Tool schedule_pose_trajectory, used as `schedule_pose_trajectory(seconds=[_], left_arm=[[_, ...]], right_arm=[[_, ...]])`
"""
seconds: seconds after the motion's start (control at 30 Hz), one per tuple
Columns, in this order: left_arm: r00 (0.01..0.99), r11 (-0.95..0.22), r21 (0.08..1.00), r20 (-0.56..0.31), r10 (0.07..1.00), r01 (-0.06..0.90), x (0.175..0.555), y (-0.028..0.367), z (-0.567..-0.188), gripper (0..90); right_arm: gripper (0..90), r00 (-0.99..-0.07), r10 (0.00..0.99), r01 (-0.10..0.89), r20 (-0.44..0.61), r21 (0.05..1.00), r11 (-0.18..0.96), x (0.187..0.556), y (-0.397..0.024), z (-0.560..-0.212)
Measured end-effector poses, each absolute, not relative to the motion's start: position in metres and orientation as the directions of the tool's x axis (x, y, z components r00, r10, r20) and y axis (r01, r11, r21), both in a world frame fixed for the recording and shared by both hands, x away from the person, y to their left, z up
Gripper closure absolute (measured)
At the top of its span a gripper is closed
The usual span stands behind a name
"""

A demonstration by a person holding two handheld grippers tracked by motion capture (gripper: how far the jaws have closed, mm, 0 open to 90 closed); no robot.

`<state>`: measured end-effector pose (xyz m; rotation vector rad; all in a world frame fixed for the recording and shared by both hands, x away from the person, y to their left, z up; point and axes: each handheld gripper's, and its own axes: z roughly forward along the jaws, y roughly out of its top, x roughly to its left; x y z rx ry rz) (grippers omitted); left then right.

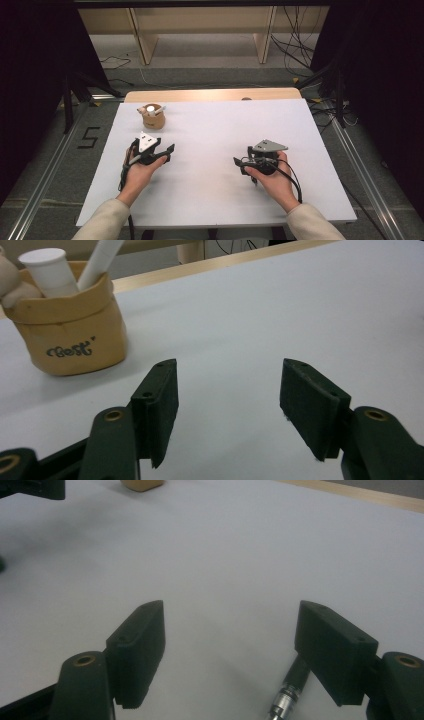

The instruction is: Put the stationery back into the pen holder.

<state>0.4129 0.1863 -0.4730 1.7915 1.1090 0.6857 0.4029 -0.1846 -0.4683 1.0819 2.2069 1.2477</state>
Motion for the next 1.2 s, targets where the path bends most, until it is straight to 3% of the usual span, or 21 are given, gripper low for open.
schedule_pose_trajectory(seconds=[0.47, 0.77, 0.87, 1.07, 1.2], left_arm=[[0.488, -0.238, 0.880, 0.008, 0.873, 0.412, 0.391, 0.182, -0.479, 39.6], [0.488, -0.238, 0.878, 0.005, 0.873, 0.416, 0.383, 0.184, -0.479, 39.9], [0.491, -0.240, 0.877, 0.005, 0.871, 0.417, 0.381, 0.184, -0.480, 40.0], [0.493, -0.239, 0.876, 0.002, 0.870, 0.419, 0.380, 0.185, -0.480, 40.6], [0.494, -0.237, 0.877, -0.001, 0.870, 0.419, 0.381, 0.185, -0.480, 41.1]], right_arm=[[32.1, -0.592, 0.805, 0.485, 0.032, 0.812, 0.325, 0.405, -0.192, -0.473], [39.0, -0.560, 0.827, 0.538, 0.042, 0.778, 0.325, 0.406, -0.196, -0.471], [50.3, -0.564, 0.825, 0.547, 0.037, 0.765, 0.340, 0.405, -0.197, -0.468], [88.0, -0.623, 0.781, 0.559, 0.034, 0.719, 0.414, 0.399, -0.199, -0.460], [90.0, -0.665, 0.746, 0.570, 0.041, 0.672, 0.472, 0.391, -0.196, -0.458]])
